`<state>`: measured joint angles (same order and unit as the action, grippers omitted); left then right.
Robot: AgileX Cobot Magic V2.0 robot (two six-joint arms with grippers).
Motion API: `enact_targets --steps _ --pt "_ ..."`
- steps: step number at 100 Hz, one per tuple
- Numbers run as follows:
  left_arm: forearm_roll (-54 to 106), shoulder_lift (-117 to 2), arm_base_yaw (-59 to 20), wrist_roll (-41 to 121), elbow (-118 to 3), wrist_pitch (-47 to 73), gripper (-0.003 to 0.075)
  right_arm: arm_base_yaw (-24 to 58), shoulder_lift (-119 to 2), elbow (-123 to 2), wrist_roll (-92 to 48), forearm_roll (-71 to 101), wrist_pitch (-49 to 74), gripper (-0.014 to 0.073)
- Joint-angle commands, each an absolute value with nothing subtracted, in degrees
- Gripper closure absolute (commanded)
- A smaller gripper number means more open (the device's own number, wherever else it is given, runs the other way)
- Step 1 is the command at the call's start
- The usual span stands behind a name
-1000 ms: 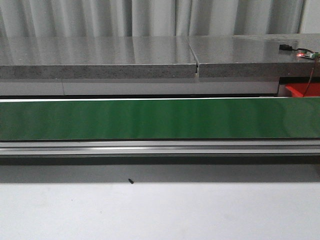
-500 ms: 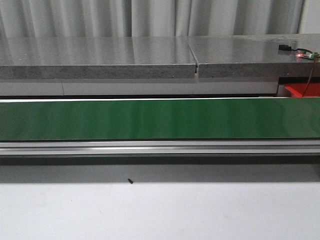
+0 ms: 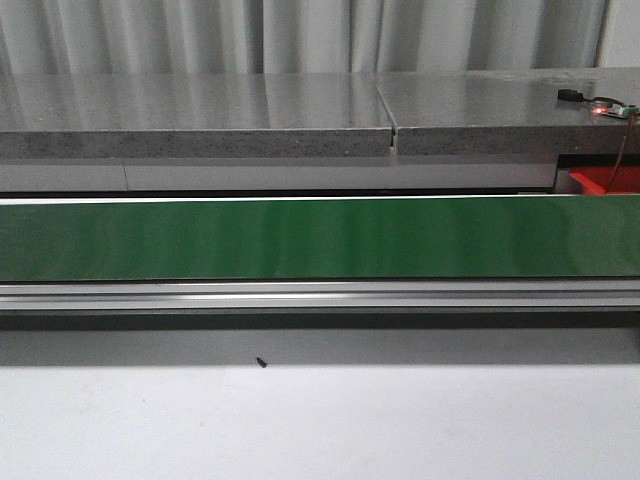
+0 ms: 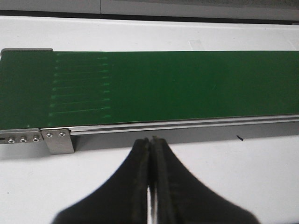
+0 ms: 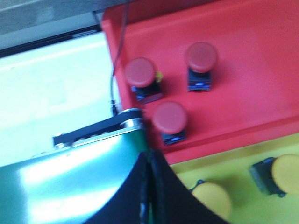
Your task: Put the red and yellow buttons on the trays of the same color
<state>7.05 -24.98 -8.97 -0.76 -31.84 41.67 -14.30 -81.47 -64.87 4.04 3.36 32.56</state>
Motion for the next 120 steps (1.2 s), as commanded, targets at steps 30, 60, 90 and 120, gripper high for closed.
enact_targets --steps 30,60,90,120 --pt "7.64 -25.39 -9.34 -1.03 -33.31 37.63 0.0739 -5.10 -72.79 -60.92 1.20 2.68 28.30 0.0661" --pt "7.64 -25.39 -9.34 -1.03 -33.31 37.63 0.0739 -4.69 -63.88 -50.90 1.20 2.73 22.36 0.0661" --pt "7.64 -25.39 -9.34 -1.03 -33.31 37.63 0.0739 -4.69 -51.33 -40.99 1.20 2.73 18.75 0.0661" --pt "7.64 -25.39 -9.34 -1.03 -33.31 37.63 0.0739 -4.69 -43.16 -37.55 1.30 4.93 27.16 0.0661"
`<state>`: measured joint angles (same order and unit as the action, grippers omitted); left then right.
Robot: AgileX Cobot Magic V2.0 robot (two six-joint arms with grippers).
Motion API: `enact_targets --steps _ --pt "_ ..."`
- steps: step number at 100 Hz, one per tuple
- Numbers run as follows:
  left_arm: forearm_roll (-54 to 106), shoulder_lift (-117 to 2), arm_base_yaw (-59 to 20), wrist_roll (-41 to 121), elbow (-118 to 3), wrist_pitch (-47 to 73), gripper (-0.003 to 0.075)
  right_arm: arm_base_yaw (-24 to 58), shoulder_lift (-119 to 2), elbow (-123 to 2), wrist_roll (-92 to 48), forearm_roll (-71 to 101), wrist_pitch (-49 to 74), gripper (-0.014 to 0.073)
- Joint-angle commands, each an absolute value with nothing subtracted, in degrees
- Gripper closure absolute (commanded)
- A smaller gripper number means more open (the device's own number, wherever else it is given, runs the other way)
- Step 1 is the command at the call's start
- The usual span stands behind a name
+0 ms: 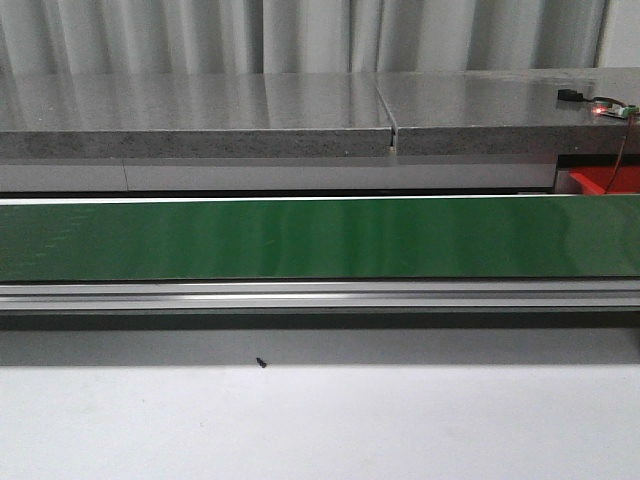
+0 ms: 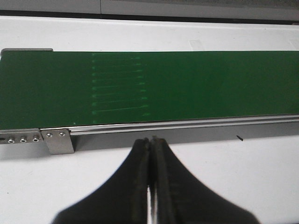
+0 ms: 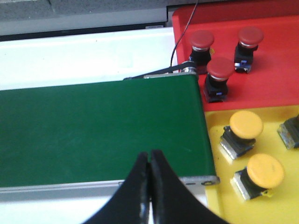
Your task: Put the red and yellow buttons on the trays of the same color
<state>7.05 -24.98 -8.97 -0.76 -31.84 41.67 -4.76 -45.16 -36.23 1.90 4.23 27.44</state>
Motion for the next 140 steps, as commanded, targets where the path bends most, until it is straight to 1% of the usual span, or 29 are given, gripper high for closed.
enact_targets --steps 1,18,52,85,99,114,140 --pt "7.64 -25.39 -9.34 -1.03 -33.31 37.63 0.0739 -4.69 -42.91 -37.55 1.30 4.93 27.77 0.0661" --pt "7.64 -25.39 -9.34 -1.03 -33.31 37.63 0.0739 -4.69 -39.65 -37.09 1.30 4.93 31.80 0.0661" --pt "7.64 -25.39 -9.34 -1.03 -33.31 37.63 0.0739 -4.69 -32.20 -32.09 1.30 5.55 33.18 0.0661" --pt "6.68 -25.75 -9.34 -1.45 -33.69 35.82 0.0739 -4.69 -31.42 -32.09 1.30 5.62 33.19 0.0661" --pt "4.48 -28.76 -9.34 -5.06 -35.84 35.95 0.0739 -4.69 -31.42 -32.09 1.30 5.75 33.19 0.0661" --pt "-1.93 -33.91 -8.69 -10.02 -39.03 35.95 0.0739 -4.69 -31.42 -32.09 1.30 5.75 33.19 0.0661" --pt "-3.27 -44.97 -1.38 -10.26 -45.25 35.61 0.0738 -4.69 -31.42 -32.09 1.30 5.75 33.19 0.0661"
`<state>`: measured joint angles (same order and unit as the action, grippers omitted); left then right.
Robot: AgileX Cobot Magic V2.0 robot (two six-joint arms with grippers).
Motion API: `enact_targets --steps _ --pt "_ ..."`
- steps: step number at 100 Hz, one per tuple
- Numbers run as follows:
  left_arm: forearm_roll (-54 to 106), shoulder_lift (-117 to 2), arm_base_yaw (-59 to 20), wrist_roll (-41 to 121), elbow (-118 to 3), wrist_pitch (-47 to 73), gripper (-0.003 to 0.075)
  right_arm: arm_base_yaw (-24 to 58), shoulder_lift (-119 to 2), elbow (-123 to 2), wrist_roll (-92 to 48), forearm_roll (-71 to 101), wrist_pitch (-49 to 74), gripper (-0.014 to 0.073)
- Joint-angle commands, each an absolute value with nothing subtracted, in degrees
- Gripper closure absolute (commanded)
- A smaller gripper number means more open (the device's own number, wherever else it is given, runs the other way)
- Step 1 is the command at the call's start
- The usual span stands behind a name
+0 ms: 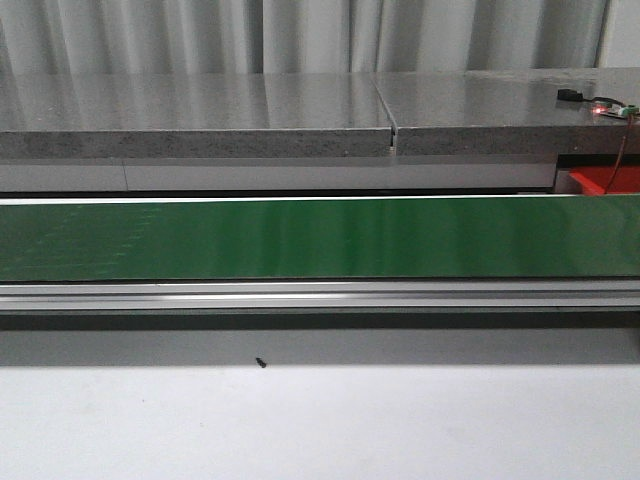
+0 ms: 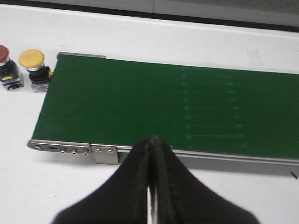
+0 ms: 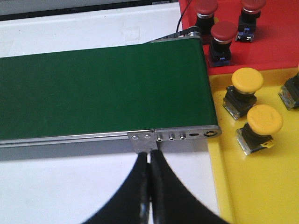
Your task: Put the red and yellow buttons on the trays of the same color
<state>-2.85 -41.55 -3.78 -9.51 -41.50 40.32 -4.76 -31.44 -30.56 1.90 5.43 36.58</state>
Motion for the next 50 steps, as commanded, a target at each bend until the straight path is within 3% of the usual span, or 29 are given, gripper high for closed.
enact_targets --steps 1,50 --pt "-3.27 -45.28 -0.87 -10.26 -45.62 35.50 0.0738 -4.69 -31.42 -32.09 1.30 5.75 33.19 0.0661" --pt "1.62 -67.46 13.43 -4.83 -60.26 35.75 0.0715 -4.69 -31.42 -32.09 1.30 5.75 33.37 0.0661"
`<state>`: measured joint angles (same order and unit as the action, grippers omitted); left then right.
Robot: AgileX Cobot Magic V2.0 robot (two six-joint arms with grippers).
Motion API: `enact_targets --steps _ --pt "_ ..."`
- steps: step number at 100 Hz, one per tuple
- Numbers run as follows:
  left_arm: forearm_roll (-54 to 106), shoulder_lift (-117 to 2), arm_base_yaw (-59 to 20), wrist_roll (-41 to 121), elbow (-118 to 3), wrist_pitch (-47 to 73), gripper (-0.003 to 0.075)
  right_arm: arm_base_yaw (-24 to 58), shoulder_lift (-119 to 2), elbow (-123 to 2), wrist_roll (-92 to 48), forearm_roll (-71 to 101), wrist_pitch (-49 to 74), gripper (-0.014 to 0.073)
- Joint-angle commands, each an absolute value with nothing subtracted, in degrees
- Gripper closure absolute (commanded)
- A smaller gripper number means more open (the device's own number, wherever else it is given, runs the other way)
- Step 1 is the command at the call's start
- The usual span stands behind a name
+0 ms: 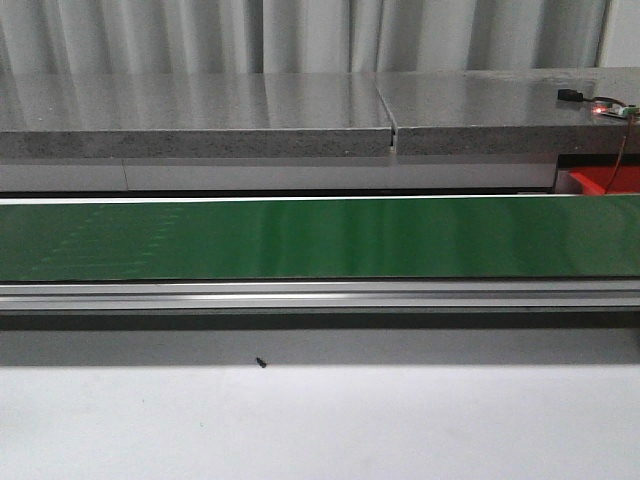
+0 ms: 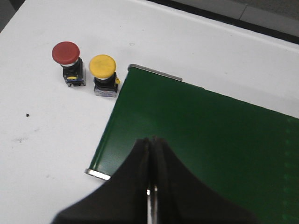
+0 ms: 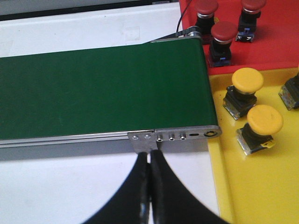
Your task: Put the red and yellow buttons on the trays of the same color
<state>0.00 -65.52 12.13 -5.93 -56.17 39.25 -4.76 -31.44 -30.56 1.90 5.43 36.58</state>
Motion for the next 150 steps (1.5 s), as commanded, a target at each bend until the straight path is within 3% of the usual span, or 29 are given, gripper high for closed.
enact_targets --steps 1,9,24,33,74,107,150 --pt "1.62 -68.04 13.53 -4.83 -60.48 35.75 0.0710 -4.69 -31.42 -32.09 1.30 5.75 33.37 0.0661" --pt "1.62 -71.09 14.28 -4.69 -62.95 35.98 0.0615 -4.69 -31.42 -32.09 1.30 5.75 33.37 0.0661" --pt "2.15 -77.33 15.95 -4.69 -67.29 37.42 0.0348 -4.69 -31.42 -32.09 1.30 5.75 33.37 0.0661" --pt "2.54 -80.68 17.10 -4.83 -70.19 38.96 0.0271 -4.69 -31.42 -32.09 1.30 5.75 33.37 0.0661" --pt "5.62 -94.53 24.34 -5.66 -82.46 47.71 0.0267 -4.69 -31.42 -32.09 1.30 5.75 33.37 0.0661" --pt "11.01 -106.28 24.43 -5.66 -92.22 54.59 0.0267 -4.69 -31.42 -32.09 1.30 5.75 33.37 0.0661" --pt "14.61 -114.91 24.32 -7.27 -98.72 54.88 0.0267 -4.69 -31.42 -32.09 1.30 5.75 33.37 0.0661"
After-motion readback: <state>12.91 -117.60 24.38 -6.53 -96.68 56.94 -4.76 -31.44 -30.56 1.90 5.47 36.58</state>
